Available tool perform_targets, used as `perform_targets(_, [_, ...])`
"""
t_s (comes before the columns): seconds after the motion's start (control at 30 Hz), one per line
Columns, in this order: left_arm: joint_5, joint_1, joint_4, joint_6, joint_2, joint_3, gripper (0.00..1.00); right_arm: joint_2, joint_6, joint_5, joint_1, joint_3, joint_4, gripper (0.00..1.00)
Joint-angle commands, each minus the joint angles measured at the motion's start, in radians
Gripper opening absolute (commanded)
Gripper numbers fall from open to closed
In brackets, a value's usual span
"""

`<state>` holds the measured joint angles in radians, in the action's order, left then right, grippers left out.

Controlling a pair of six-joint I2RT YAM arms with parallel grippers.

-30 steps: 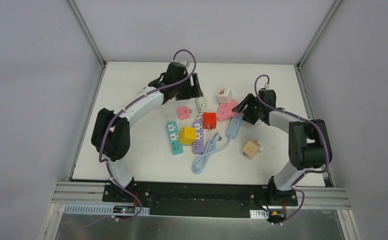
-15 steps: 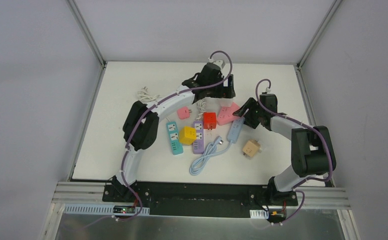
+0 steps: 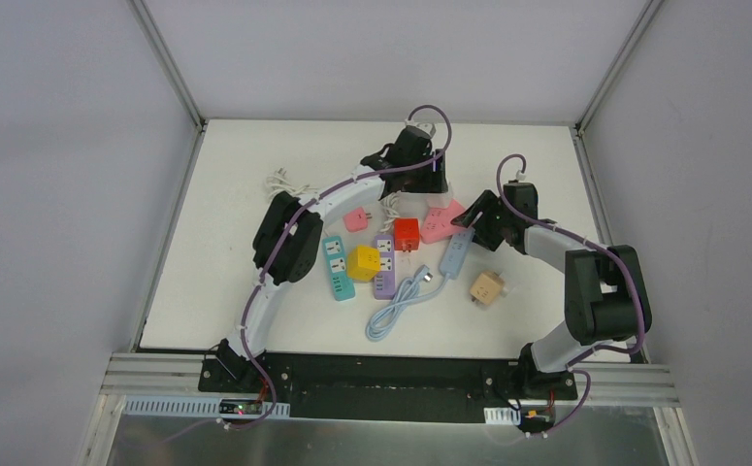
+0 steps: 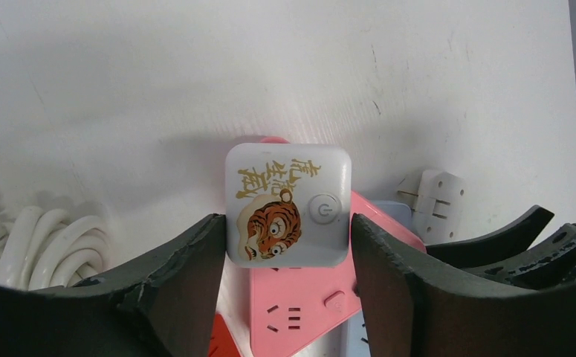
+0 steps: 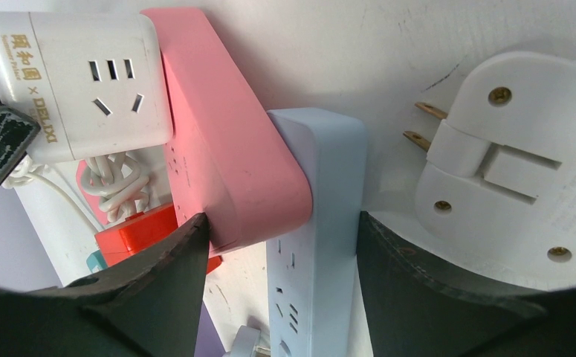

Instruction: Pull the plug off the socket

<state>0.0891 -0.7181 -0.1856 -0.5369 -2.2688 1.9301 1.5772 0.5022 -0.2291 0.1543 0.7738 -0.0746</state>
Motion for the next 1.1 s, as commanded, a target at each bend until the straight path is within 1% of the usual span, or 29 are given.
perform_targets(0.0, [0.097,0.002,0.038,-0.015,-0.029,0.052,0.64,0.005,-0.032,0.035,0.009,-0.024,0.135,0.16])
perform_targets(0.07, [0.079,0.002,0.018,-0.014,-0.031,0.055,0.71,0.013,-0.020,0.016,0.007,-0.011,0.125,0.24])
perform_targets(0.13, [0.072,0.002,0.005,-0.011,-0.034,0.057,0.78,0.024,-0.006,0.008,0.007,-0.001,0.120,0.37])
perform_targets(0.17, [0.073,0.002,0.000,-0.011,-0.039,0.060,0.80,0.027,0.000,0.009,0.007,0.003,0.118,0.45])
perform_targets(0.23, [0.075,0.000,-0.014,-0.011,-0.049,0.071,0.81,0.035,0.010,0.013,0.007,0.006,0.117,0.52])
perform_targets(0.27, [0.073,0.000,-0.021,-0.014,-0.055,0.077,0.80,0.038,0.013,0.014,0.007,0.008,0.117,0.54])
perform_targets(0.43, [0.071,0.000,-0.070,-0.035,-0.105,0.143,0.61,0.061,0.026,0.005,0.007,0.001,0.091,0.57])
perform_targets(0.5, [0.077,0.000,-0.077,-0.042,-0.114,0.161,0.48,0.069,0.032,0.006,0.007,-0.003,0.083,0.56])
perform_targets(0.57, [0.079,0.000,-0.075,-0.048,-0.110,0.159,0.35,0.079,0.033,0.015,0.007,-0.003,0.084,0.52])
perform_targets(0.6, [0.080,0.000,-0.074,-0.050,-0.106,0.156,0.30,0.082,0.032,0.022,0.007,-0.002,0.087,0.48])
perform_targets(0.7, [0.089,0.002,-0.069,-0.053,-0.086,0.147,0.00,0.096,0.035,0.065,0.007,0.013,0.119,0.36])
perform_targets(0.8, [0.155,0.008,-0.035,-0.088,-0.069,0.139,0.00,0.102,0.043,0.083,0.008,0.018,0.125,0.31])
perform_targets(0.97, [0.289,0.019,0.136,-0.207,-0.043,0.093,0.00,0.111,0.052,0.096,0.009,0.028,0.141,0.27])
perform_targets(1.07, [0.336,0.023,0.236,-0.279,-0.041,0.073,0.00,0.115,0.048,0.103,0.008,0.033,0.152,0.22])
